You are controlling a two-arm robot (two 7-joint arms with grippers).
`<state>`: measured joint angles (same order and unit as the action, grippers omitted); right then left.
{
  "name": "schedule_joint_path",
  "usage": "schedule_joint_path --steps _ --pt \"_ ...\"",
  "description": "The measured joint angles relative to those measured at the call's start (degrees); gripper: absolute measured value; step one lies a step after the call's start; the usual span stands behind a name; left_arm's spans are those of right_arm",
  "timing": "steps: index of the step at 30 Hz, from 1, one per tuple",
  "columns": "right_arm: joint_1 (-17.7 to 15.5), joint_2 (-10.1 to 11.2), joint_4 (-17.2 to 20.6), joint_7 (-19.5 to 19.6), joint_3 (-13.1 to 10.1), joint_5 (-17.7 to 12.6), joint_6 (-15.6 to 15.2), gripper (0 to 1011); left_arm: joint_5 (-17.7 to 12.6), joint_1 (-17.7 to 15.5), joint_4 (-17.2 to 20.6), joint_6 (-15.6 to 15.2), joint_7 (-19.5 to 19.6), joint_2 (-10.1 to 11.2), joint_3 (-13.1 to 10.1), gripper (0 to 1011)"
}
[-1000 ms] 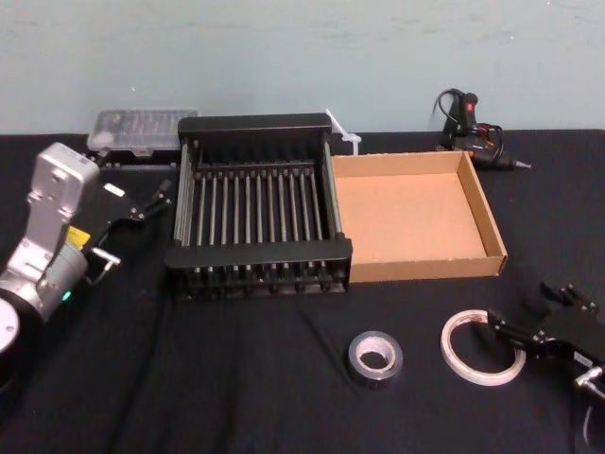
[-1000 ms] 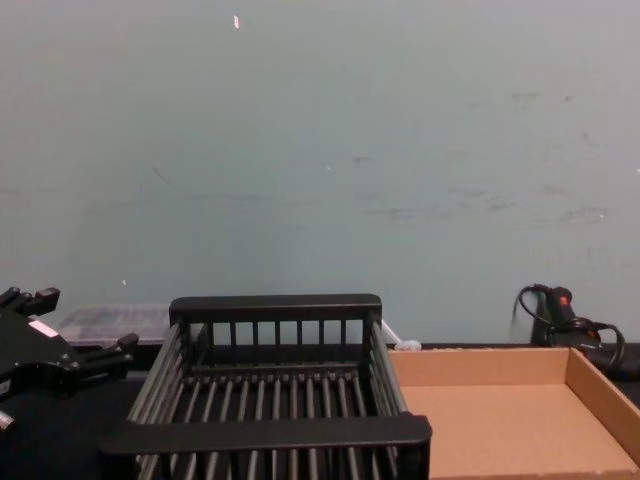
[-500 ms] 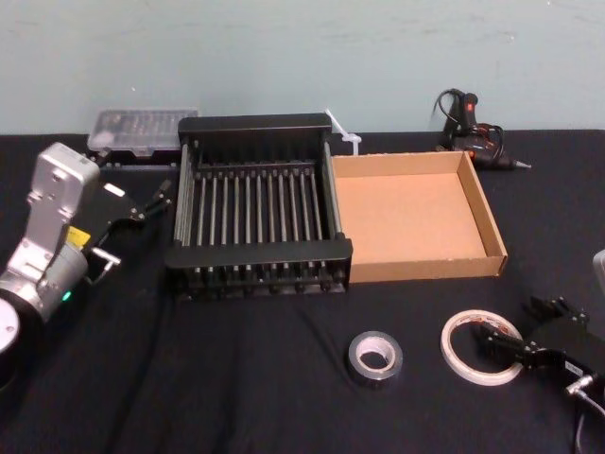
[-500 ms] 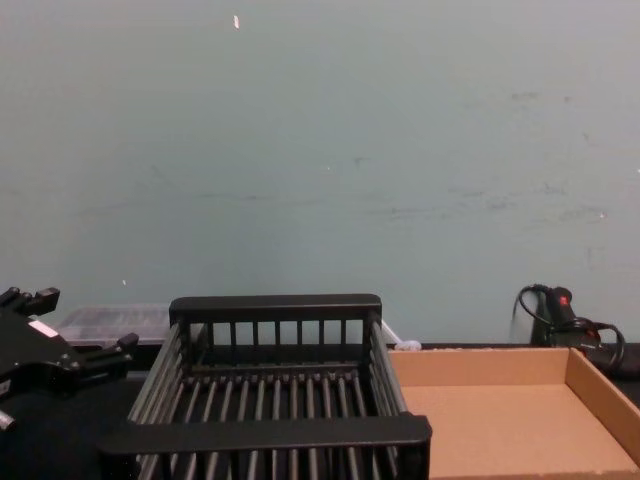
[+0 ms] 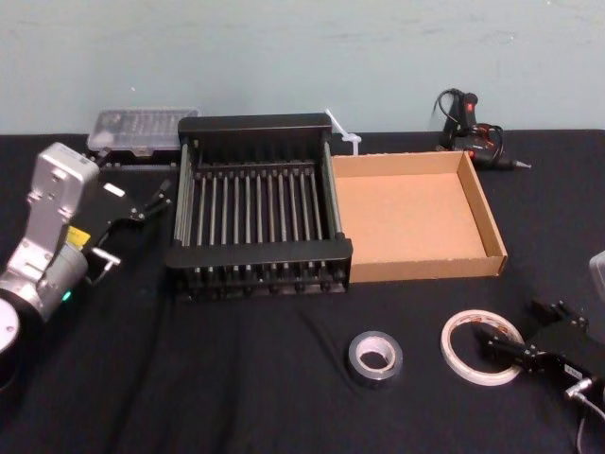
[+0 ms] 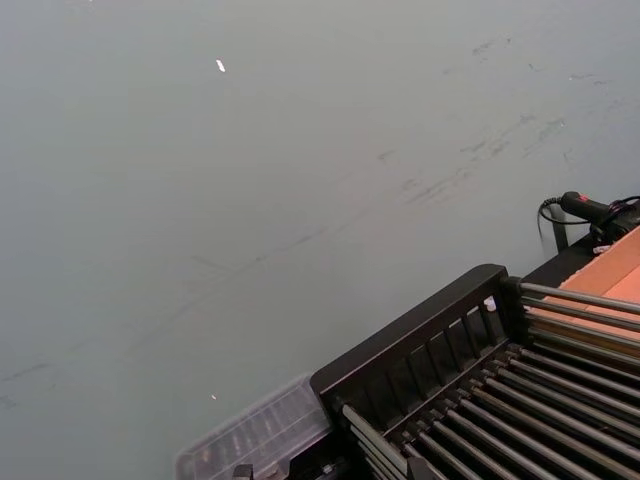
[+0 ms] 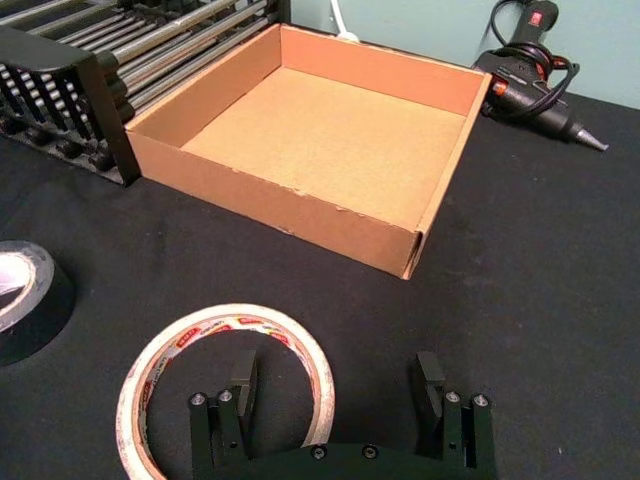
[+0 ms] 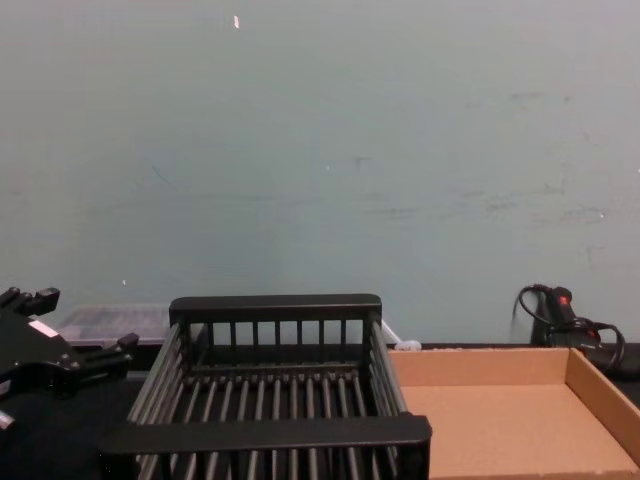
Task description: Pick up the white tape and place it into the black box , Pick up the silver tape and place it into the brown box.
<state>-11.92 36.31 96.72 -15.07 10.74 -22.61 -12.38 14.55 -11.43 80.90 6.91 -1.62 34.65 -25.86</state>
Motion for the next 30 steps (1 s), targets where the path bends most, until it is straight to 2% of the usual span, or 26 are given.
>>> schedule_joint_path --steps 13,30 --pt "0.00 -1.35 -0.66 -1.42 -0.88 1.69 -0.48 1002 0.00 0.00 0.00 0.00 0.00 0.00 0.00 1001" --pt "0.00 -1.20 -0.56 -1.29 -0.79 1.68 -0.45 1002 0.00 0.00 0.00 0.00 0.00 0.00 0.00 1001"
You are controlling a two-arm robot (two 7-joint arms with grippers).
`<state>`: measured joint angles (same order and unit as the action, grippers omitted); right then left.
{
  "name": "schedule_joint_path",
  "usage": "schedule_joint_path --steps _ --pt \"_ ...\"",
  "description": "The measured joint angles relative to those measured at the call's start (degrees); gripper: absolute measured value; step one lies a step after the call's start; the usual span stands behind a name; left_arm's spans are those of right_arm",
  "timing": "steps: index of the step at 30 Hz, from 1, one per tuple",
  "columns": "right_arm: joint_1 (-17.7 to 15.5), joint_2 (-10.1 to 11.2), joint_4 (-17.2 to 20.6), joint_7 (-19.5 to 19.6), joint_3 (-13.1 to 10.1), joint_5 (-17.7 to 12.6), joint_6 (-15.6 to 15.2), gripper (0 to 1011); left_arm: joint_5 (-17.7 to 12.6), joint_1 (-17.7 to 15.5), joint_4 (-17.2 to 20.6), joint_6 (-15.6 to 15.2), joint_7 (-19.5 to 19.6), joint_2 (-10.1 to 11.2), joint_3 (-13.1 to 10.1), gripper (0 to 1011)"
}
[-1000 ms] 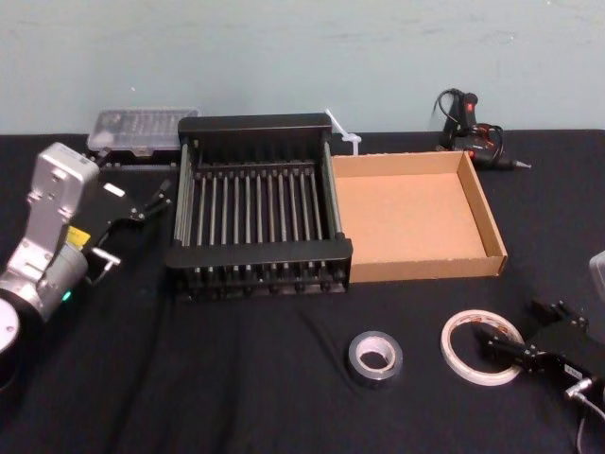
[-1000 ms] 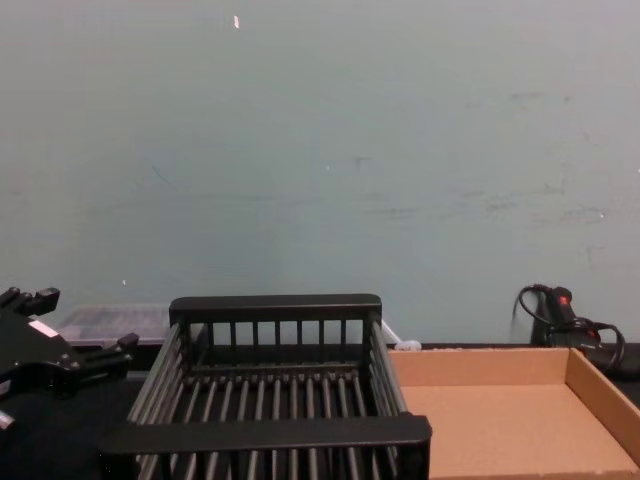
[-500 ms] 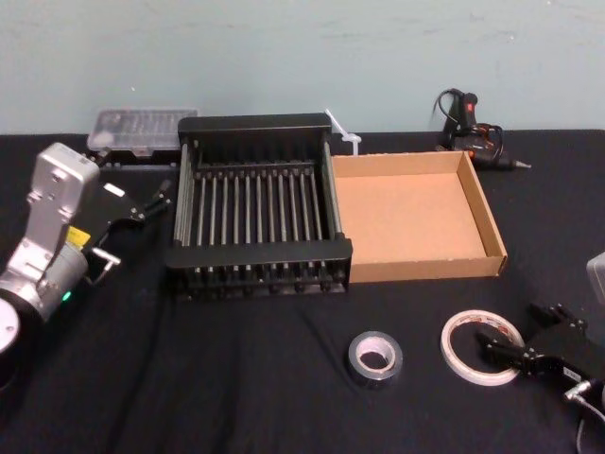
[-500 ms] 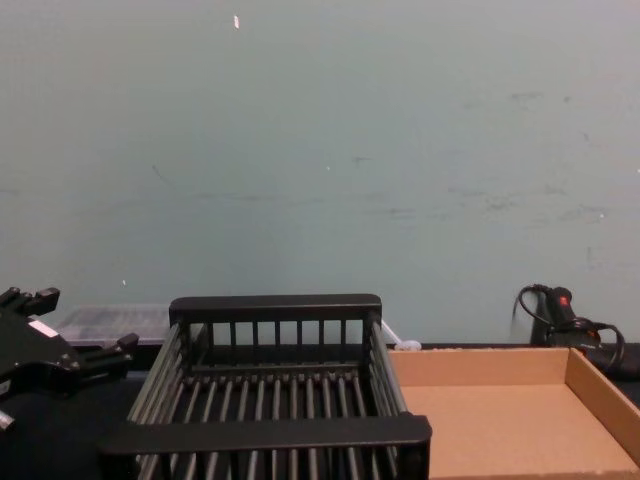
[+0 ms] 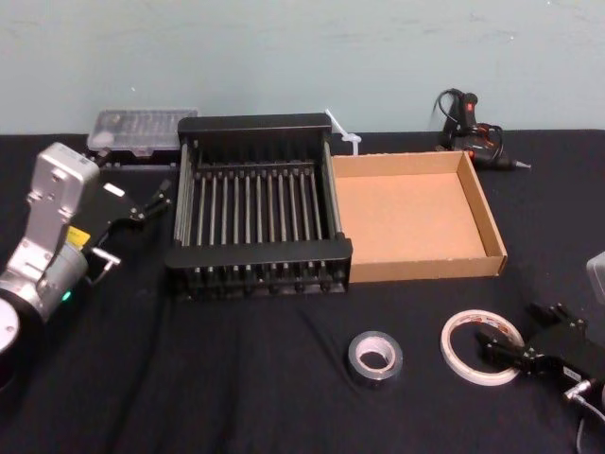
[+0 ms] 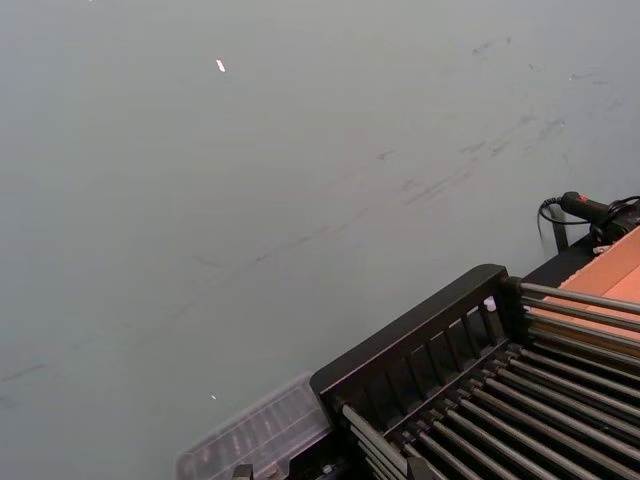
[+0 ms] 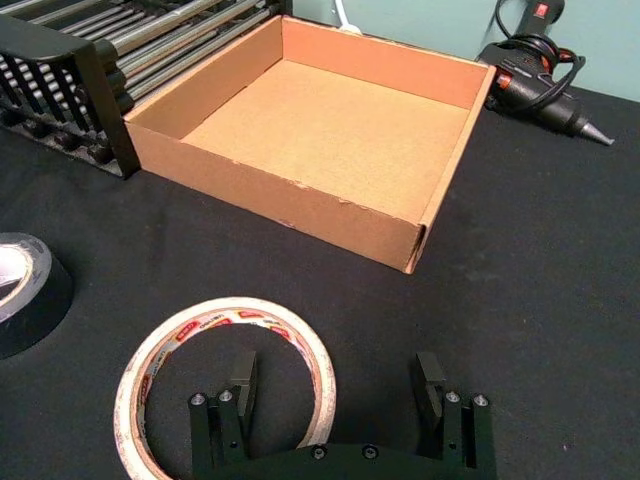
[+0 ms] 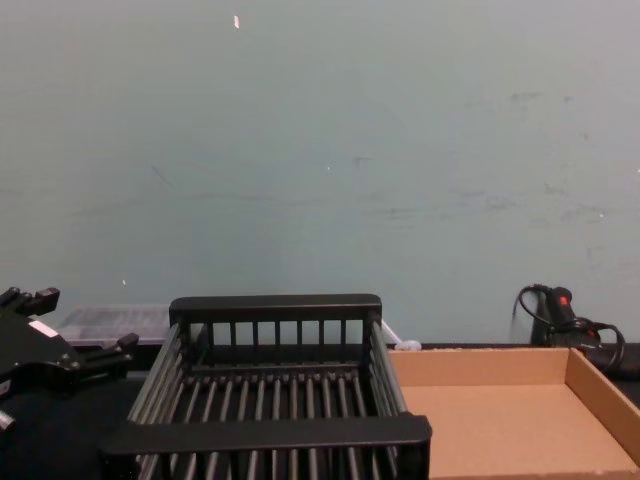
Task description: Pick up the white tape and place it into the black box , Pick up the silver tape and place it into the brown box.
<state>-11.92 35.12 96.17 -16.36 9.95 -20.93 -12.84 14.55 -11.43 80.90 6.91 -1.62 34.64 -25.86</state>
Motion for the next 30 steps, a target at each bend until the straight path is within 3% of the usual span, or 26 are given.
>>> schedule_joint_path --steps 30 --pt "0.00 0.08 0.07 0.13 0.06 -0.05 0.04 1002 0.00 0.00 0.00 0.00 0.00 0.00 0.00 1002"
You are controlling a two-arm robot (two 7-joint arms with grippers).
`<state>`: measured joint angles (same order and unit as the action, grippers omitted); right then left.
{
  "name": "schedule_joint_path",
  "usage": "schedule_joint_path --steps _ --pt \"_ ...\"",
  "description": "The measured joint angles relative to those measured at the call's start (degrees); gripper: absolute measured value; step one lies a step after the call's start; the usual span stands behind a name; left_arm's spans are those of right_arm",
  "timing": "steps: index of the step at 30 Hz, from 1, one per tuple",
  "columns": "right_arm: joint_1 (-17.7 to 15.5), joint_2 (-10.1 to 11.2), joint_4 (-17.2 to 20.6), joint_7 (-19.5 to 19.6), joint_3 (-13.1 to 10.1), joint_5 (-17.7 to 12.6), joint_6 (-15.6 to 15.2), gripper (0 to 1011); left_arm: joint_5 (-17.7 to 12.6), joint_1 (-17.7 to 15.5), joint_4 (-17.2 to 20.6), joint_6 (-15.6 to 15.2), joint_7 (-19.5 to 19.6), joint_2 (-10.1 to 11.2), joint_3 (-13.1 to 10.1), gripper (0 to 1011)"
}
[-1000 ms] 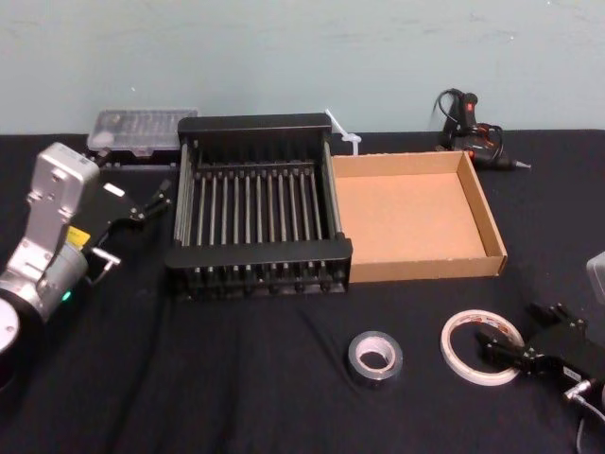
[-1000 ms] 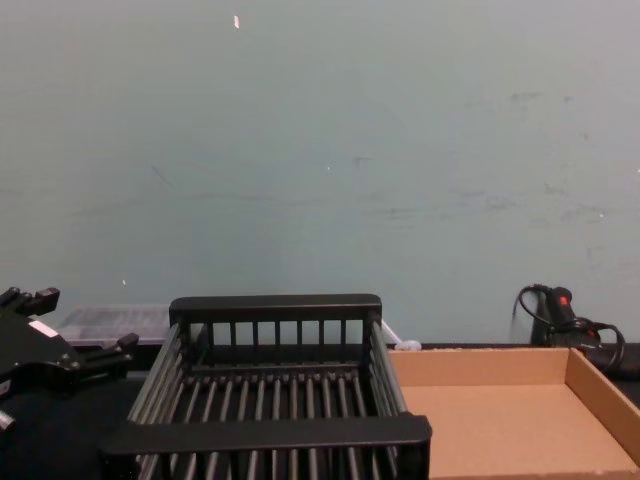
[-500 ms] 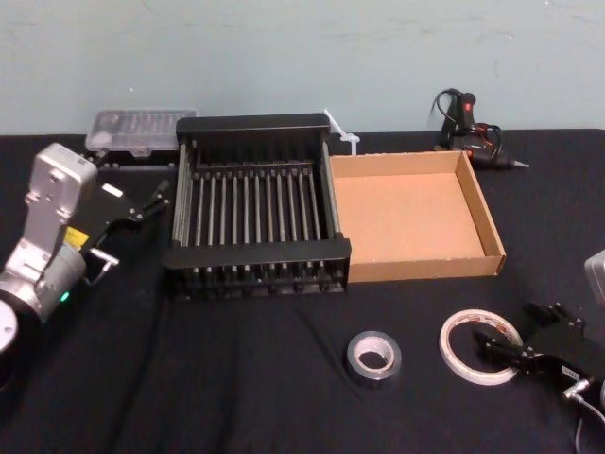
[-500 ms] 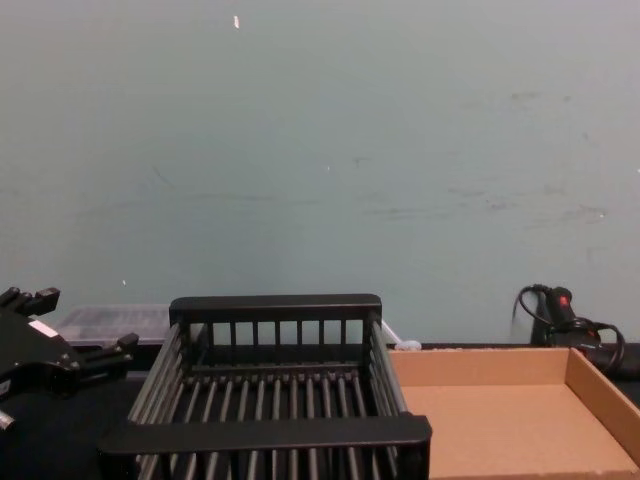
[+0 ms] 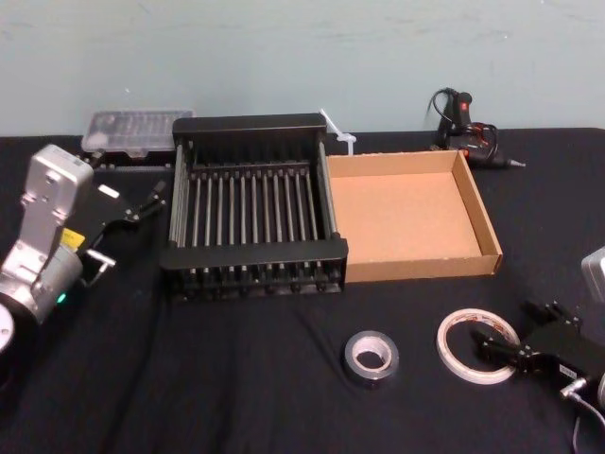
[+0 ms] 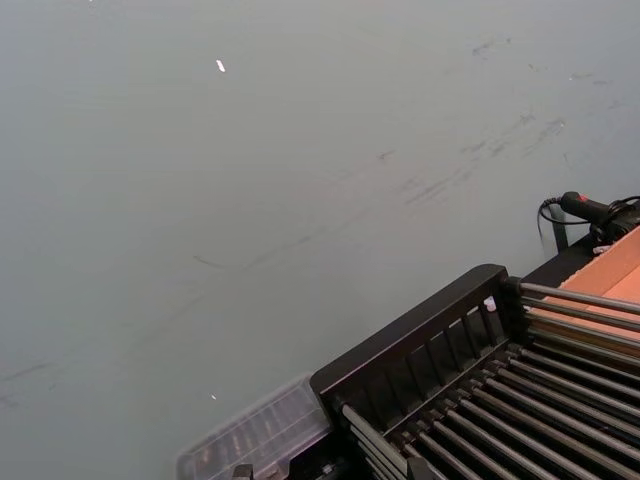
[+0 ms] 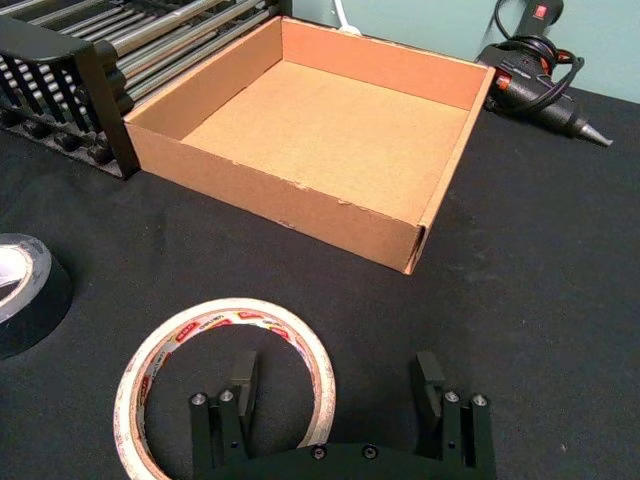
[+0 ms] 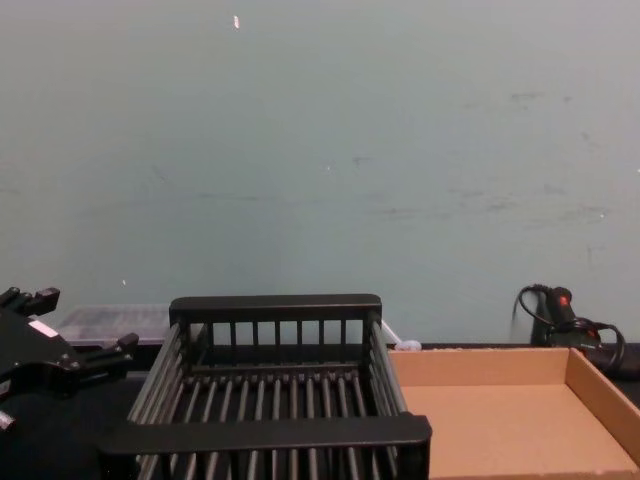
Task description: Pick up the white tape and place it into the black box , Pick up the silver tape and place it into the brown box.
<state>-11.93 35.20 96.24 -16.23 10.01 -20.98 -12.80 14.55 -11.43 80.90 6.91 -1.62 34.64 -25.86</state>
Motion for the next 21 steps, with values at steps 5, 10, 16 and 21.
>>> schedule_joint_path --steps 5,10,16,21 --pt "0.00 0.00 0.00 0.00 0.00 -0.01 0.00 912 0.00 0.00 0.00 0.00 0.00 0.00 0.00 1001" --pt "0.00 0.00 0.00 0.00 0.00 -0.02 0.00 786 0.00 0.00 0.00 0.00 0.00 0.00 0.00 1001" --pt "0.00 0.00 -0.01 -0.01 0.00 -0.02 -0.01 605 0.00 0.00 0.00 0.00 0.00 0.00 0.00 1001" --pt "0.00 0.00 0.00 -0.01 0.00 -0.02 -0.01 446 0.00 0.00 0.00 0.00 0.00 0.00 0.00 1001"
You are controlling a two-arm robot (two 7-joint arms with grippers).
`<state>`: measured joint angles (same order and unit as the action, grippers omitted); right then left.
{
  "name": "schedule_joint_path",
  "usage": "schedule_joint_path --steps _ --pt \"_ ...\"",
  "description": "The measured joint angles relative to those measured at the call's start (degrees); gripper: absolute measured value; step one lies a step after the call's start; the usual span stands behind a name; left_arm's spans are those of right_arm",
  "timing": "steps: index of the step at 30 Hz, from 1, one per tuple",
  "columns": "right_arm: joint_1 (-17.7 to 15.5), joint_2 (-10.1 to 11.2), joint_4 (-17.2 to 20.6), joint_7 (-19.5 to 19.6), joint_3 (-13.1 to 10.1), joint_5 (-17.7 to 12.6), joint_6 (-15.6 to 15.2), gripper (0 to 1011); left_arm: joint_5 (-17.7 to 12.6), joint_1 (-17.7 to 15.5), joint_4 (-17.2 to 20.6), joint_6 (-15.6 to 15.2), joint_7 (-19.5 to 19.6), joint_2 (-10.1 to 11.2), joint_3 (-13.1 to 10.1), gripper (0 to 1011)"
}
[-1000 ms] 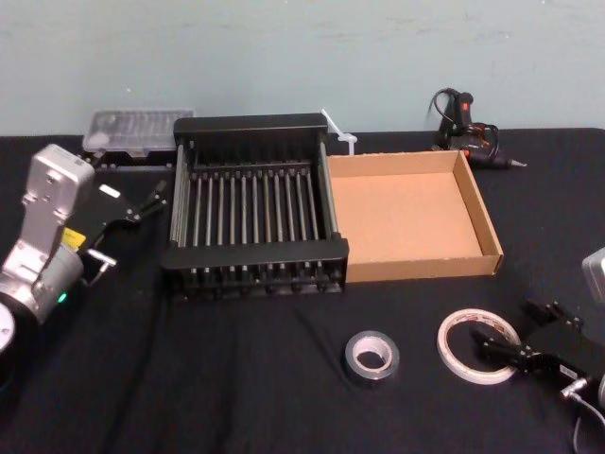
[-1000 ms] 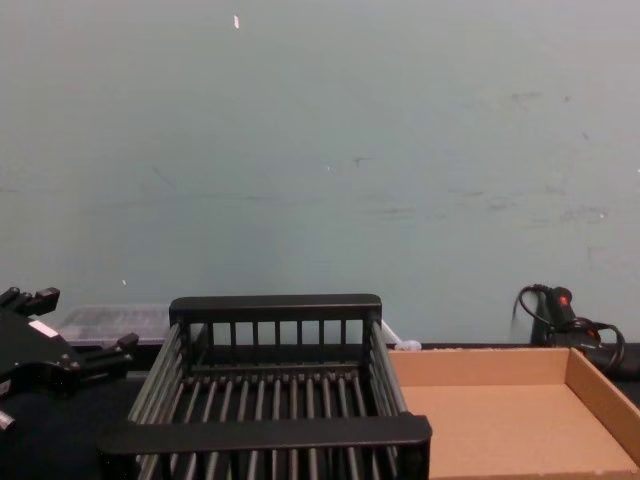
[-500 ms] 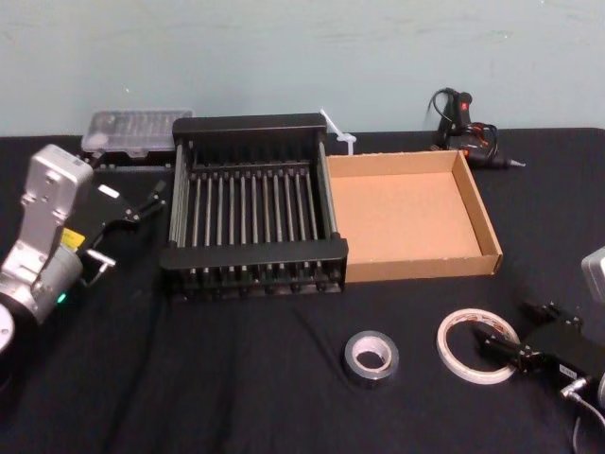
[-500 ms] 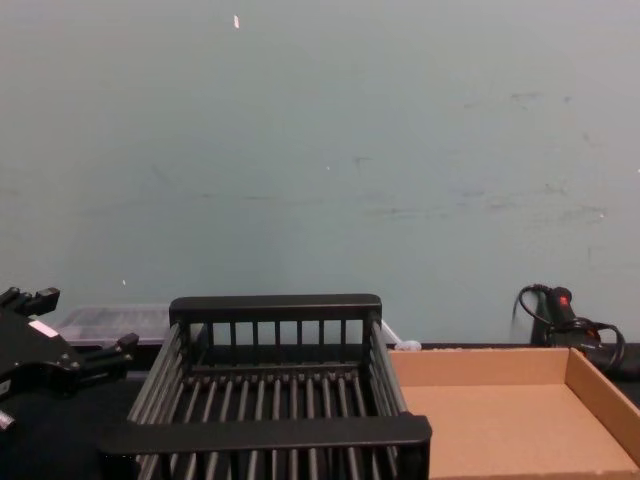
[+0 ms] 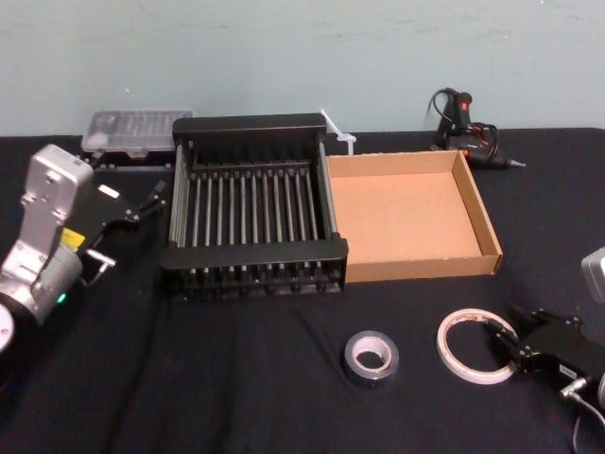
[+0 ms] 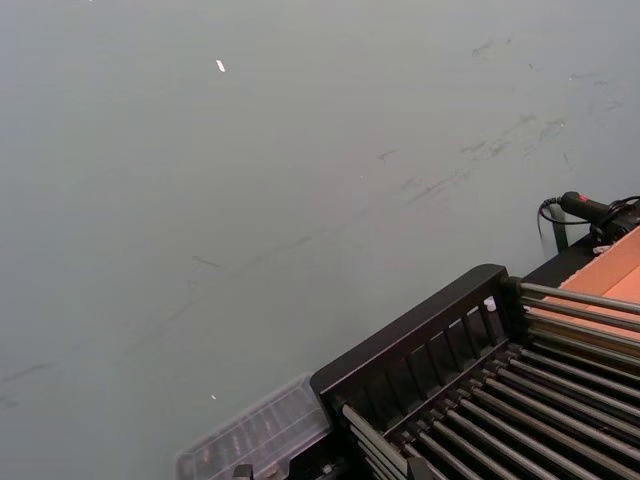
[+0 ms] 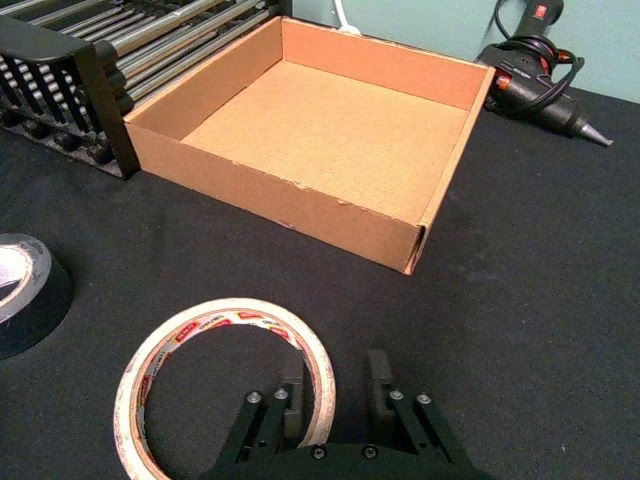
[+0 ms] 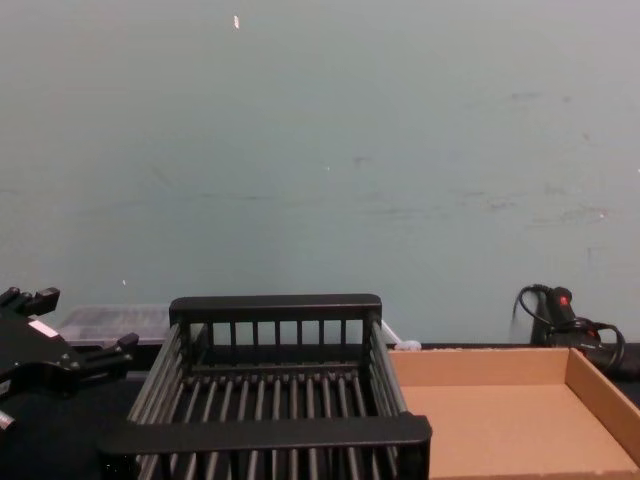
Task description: Pick up the white tape and place it into the black box , Pick up the silver tape and place it into the brown box.
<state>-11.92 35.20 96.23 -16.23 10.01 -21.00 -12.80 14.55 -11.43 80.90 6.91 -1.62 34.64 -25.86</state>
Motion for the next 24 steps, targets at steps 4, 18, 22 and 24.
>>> schedule_joint_path --steps 4,18,22,24 --pt "0.00 0.00 0.00 0.00 0.00 0.00 0.00 329 0.00 0.00 0.00 0.00 0.00 0.00 0.00 1001" --pt "0.00 0.00 0.00 0.00 0.00 0.00 0.00 95 0.00 0.00 0.00 0.00 0.00 0.00 0.00 1001" --pt "0.00 0.00 0.00 0.00 0.00 0.00 0.00 95 0.00 0.00 0.00 0.00 0.00 0.00 0.00 1001" --pt "0.00 0.00 0.00 0.00 0.00 0.00 0.00 95 0.00 0.00 0.00 0.00 0.00 0.00 0.00 1001"
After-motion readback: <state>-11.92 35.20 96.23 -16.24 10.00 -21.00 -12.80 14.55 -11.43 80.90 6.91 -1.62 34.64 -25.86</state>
